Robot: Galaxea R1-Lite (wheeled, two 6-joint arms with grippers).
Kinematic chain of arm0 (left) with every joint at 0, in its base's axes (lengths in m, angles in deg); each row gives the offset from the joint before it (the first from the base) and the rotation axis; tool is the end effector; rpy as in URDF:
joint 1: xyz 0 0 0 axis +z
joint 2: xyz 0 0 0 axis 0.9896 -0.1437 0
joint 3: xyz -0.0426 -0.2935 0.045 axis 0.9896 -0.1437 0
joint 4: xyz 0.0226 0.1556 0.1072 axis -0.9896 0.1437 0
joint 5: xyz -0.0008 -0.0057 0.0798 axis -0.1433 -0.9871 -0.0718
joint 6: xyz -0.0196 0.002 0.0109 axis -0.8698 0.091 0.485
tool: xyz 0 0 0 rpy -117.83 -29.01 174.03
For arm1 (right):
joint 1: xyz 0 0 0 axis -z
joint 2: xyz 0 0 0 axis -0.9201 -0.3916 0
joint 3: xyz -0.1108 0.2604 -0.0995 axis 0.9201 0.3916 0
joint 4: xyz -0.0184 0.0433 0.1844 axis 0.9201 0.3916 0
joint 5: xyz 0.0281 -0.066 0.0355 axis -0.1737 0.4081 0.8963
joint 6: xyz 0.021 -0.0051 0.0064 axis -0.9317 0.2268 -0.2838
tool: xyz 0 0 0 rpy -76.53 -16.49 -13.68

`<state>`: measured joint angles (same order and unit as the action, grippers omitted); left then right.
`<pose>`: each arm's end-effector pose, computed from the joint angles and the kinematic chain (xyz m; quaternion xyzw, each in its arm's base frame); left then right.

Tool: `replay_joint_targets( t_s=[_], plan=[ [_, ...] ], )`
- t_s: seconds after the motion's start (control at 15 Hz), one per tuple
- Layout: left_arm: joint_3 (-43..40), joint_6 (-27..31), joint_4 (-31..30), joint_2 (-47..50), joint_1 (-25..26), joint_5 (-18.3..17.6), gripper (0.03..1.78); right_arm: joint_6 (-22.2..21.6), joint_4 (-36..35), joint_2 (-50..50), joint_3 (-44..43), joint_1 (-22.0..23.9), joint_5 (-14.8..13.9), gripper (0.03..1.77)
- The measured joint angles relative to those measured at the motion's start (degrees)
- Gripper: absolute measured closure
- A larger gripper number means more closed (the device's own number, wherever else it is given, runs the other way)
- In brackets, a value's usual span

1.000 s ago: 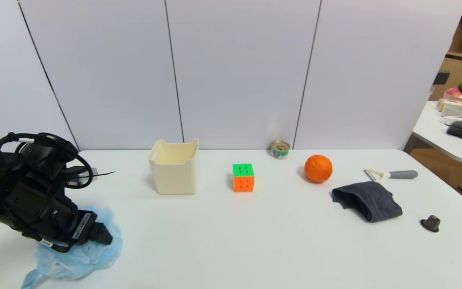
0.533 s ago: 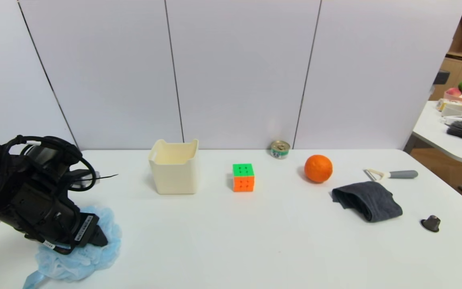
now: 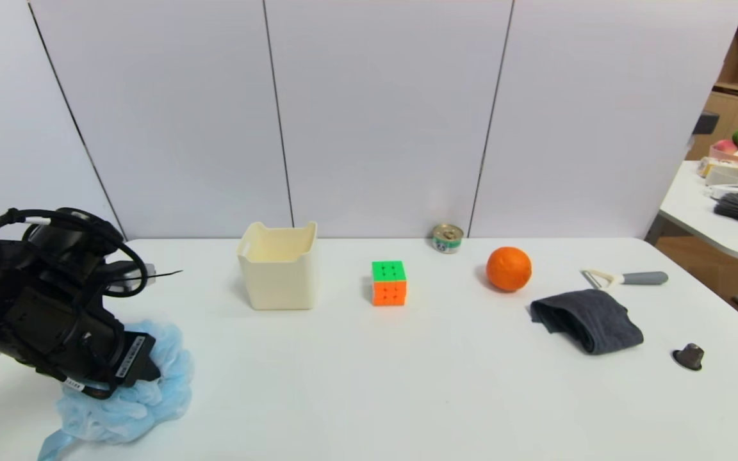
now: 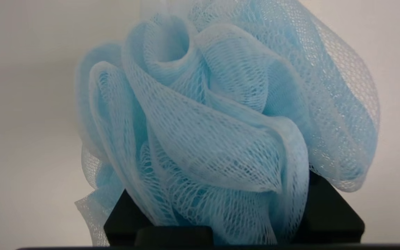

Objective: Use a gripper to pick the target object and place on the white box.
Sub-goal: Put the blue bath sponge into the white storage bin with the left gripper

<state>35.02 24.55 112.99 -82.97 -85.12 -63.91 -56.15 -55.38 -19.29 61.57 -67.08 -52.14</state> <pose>0.2332 -0.0150 0.1607 0.0122 0.5500 -0.0534 0.8334 -0.0228 -0.0007 0.0768 0.0040 -0.0075 -0.0156 0.9998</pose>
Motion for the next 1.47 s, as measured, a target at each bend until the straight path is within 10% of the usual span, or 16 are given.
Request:
replay_joint_targets(
  t_s=[0.93,1.47],
  plan=[
    [36.3,6.9,-1.3,-3.7,-7.3,-0.6,1.07,0.0,0.0,0.0,0.0,0.0,0.0,0.10],
    [41.7,9.1,-9.0,-15.3,-12.8,-0.7,1.08,0.0,0.0,0.0,0.0,0.0,0.0,0.10]
  ],
)
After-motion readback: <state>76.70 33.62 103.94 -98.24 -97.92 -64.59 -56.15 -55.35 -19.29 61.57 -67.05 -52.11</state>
